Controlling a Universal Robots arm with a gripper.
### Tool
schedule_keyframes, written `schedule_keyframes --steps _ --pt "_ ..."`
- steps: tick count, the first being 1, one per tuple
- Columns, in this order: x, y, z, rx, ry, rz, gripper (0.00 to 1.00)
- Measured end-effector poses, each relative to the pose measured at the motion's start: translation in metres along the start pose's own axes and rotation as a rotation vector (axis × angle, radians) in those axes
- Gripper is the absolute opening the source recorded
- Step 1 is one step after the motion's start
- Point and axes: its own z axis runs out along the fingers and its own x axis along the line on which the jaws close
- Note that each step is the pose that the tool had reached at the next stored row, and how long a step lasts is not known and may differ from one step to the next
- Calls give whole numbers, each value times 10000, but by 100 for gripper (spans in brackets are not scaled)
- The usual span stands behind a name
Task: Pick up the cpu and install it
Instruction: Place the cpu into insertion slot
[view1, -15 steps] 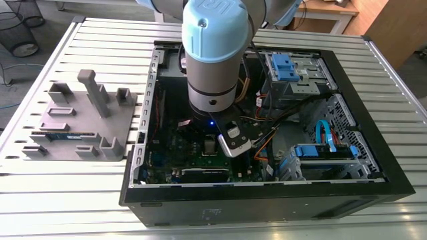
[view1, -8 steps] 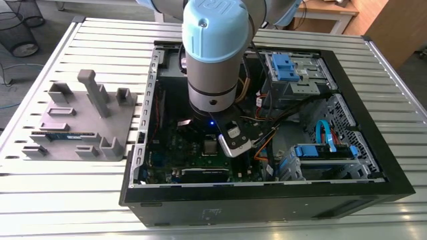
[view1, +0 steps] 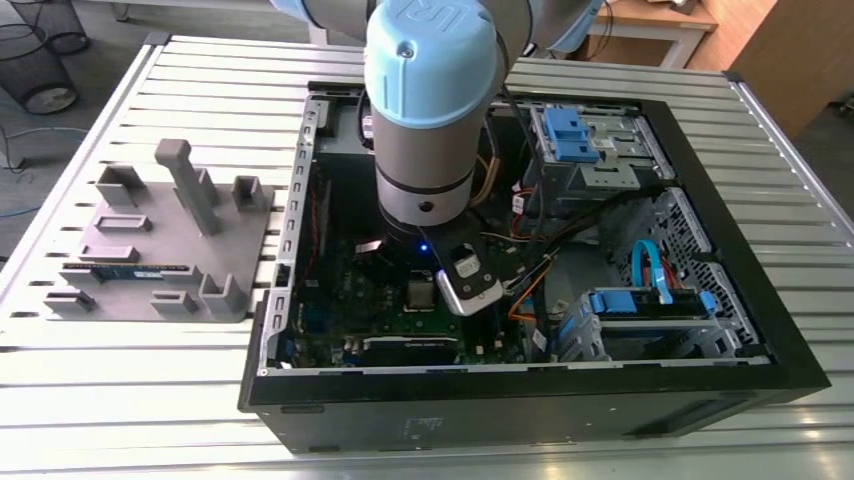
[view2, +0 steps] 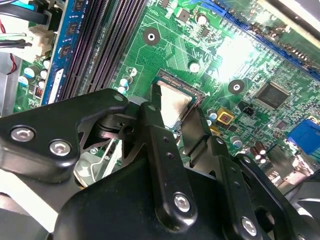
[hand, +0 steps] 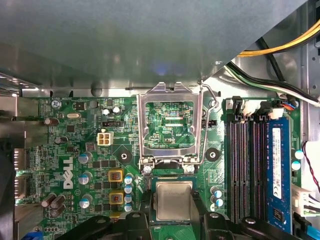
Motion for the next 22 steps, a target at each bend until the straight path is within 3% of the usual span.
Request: schedule_keyframes --steps 22 --pt "-15 0 31 -2 -1 0 44"
